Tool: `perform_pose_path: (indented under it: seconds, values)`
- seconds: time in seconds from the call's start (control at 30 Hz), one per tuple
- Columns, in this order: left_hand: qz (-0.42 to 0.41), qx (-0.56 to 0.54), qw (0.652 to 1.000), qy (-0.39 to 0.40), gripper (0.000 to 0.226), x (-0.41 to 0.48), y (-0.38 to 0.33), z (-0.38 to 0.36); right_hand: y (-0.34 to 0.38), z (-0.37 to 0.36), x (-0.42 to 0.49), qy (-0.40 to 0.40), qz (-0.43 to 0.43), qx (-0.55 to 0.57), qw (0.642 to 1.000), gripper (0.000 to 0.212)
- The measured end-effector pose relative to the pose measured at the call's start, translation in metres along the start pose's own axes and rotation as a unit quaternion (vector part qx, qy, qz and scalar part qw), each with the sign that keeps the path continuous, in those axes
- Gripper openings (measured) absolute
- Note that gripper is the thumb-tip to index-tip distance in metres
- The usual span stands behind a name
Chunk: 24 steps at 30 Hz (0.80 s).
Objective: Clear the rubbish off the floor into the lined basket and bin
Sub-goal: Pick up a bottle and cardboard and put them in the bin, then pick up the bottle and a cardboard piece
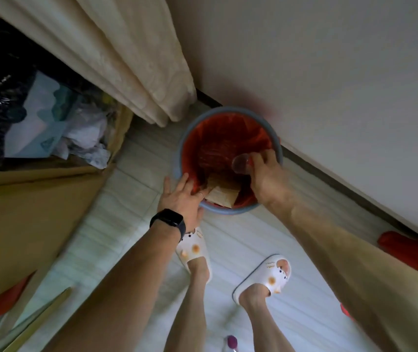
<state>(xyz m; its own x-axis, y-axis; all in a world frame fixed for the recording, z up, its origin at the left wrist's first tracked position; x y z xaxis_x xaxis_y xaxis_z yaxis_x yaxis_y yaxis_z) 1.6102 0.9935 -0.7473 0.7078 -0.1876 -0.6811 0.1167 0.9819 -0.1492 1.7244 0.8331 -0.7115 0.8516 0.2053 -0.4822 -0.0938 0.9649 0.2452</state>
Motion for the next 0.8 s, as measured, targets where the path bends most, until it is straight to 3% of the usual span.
perform_pose_path:
  seconds: [0.23,0.4,0.8]
  values:
    - [-0.027,0.008,0.999,-0.024,0.053,0.005,0.01,-0.004,-0.008,-0.066,0.015,0.123,-0.005,-0.157,0.98,0.042]
    - [-0.021,-0.004,1.0,-0.006,0.057,0.008,0.012,-0.004,-0.008,-0.068,0.011,0.101,0.032,-0.224,0.969,0.049]
    - [0.039,-0.01,0.999,0.026,0.043,-0.03,-0.017,0.043,0.007,0.006,-0.048,0.075,0.088,-0.186,0.976,0.05]
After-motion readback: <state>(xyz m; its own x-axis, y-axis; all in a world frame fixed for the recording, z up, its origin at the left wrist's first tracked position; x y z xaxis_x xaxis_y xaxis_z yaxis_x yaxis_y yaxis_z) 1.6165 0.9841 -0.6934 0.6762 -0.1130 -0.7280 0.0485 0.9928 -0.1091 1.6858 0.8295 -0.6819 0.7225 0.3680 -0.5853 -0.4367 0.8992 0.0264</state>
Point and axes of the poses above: each hand's wrist, its own x-axis towards the middle knuckle, its own z-axis out of the back of the hand, y = z × x, the point moved 10 cm from there along x, towards the middle knuckle, and after that the axes turned 3 degrees about -z, right-handed, at the moved point
